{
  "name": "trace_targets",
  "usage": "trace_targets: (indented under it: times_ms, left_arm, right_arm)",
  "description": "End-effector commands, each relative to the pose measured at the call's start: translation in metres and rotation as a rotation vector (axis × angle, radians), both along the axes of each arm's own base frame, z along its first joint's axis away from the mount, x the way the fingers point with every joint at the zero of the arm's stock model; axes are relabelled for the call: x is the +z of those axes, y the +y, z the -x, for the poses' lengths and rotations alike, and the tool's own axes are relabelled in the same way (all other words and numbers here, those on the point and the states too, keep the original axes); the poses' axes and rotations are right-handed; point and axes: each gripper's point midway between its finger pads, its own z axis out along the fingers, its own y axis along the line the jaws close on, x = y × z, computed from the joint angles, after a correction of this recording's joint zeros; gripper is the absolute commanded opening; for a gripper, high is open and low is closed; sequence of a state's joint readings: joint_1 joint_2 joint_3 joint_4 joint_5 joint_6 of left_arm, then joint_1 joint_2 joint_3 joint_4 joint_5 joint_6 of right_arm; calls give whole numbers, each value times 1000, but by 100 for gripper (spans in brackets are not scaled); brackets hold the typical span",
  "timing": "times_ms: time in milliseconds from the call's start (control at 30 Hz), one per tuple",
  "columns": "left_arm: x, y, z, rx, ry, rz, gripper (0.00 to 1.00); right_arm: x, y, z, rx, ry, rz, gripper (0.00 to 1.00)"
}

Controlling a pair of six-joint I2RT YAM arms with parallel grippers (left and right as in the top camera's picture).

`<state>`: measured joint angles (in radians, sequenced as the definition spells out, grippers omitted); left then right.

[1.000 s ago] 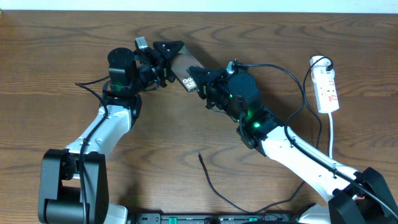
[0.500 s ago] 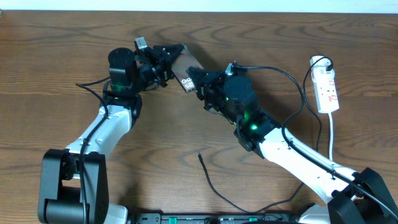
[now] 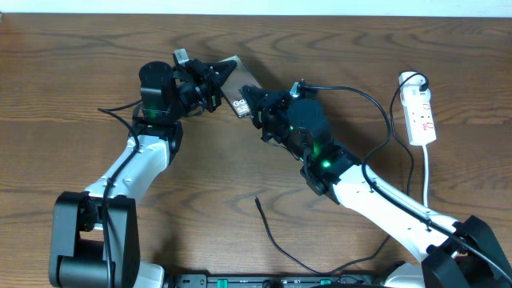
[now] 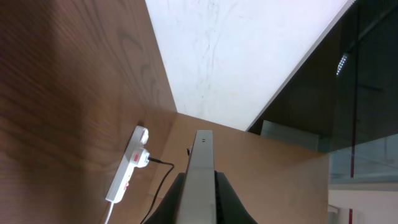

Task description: Plug charger to phone and switch on socket

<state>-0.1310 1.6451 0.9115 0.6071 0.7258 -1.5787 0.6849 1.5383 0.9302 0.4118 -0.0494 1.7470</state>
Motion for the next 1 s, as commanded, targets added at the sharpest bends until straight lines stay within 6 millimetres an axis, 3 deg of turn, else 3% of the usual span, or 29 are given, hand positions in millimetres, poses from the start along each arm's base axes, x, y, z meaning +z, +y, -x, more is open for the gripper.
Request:
trace_targets:
  times_ms: [0,167,200,300,467,567,867,967]
  left_arm:
    - [20,-2,-2,-2,-55,-1,8]
    - [20,-2,-2,-2,-55,-1,8]
    - [20,-2,-2,-1,-55,-1,7]
    - [20,-2,-2,2,-55,-1,7]
    - [20,1,-4,18,-56,-5,7]
    - [20,6,-7,34,-60,-11,7]
    - [19,62,-17,76,-164,-123,8]
    - [21,83,-14,52,-210,-153,7]
  right_arm:
    - [15,19,15,87,-32,-23,2]
    - [15,19,15,85,-32,-23,2]
    - [15,19,15,85,-32,-23,7]
    - [15,17,13,73,-34,-22,29]
    - [15,17,12,66,-35,-21,79]
    - [15,16,11,62,-35,-21,98]
    - [15,13,8,56,-48,-8,99]
    - [17,11,7,77,-152,92,99]
